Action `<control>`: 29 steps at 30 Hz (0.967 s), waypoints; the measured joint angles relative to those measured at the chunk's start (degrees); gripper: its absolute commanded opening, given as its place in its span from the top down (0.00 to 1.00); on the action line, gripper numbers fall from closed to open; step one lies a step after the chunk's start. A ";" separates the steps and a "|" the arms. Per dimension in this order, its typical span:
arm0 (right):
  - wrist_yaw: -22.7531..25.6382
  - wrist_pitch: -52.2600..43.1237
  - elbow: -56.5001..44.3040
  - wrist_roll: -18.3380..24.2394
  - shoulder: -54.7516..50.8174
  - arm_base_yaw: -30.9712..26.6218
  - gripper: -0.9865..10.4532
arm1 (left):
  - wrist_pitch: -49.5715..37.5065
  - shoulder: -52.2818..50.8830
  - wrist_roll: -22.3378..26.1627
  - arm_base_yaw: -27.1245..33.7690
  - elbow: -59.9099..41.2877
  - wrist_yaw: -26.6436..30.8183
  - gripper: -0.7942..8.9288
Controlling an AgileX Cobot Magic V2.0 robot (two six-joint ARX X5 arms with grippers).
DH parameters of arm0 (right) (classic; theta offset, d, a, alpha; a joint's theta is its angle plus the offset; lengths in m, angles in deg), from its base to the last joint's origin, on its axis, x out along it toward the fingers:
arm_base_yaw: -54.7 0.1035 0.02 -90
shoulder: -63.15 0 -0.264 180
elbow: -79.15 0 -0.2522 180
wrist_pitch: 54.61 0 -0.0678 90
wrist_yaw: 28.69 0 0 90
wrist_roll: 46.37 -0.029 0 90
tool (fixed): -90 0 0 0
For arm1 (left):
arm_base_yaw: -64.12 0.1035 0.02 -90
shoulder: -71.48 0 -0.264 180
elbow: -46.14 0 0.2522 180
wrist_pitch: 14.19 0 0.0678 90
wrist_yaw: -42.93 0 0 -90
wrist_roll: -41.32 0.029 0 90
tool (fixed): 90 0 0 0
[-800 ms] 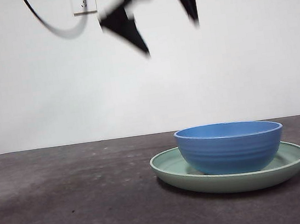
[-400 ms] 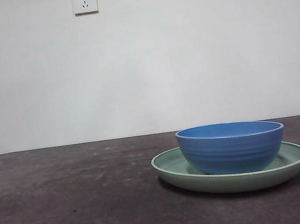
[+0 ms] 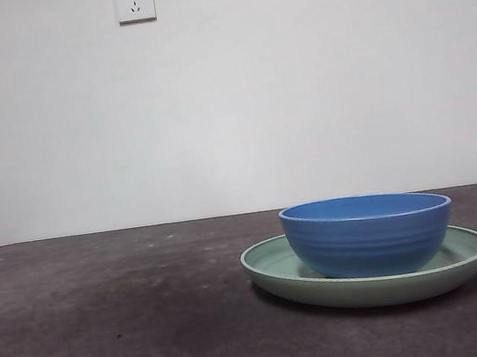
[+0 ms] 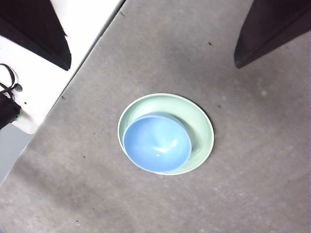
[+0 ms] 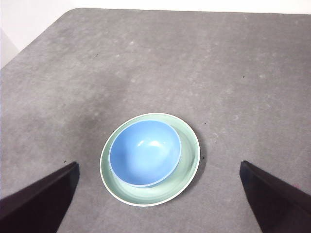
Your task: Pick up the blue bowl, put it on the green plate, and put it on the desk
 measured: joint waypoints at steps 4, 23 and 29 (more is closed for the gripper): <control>0.20 0.00 0.00 -0.02 0.63 0.02 0.38 | -1.77 -6.27 -2.95 0.00 -8.35 0.00 0.24; 1.09 6.23 0.00 -0.33 7.43 0.02 0.38 | -3.69 -8.41 -6.19 0.00 -10.56 -0.02 0.11; 1.07 8.17 0.00 -0.35 18.62 0.02 0.38 | -7.82 -8.41 -6.10 0.00 -10.56 -0.02 0.11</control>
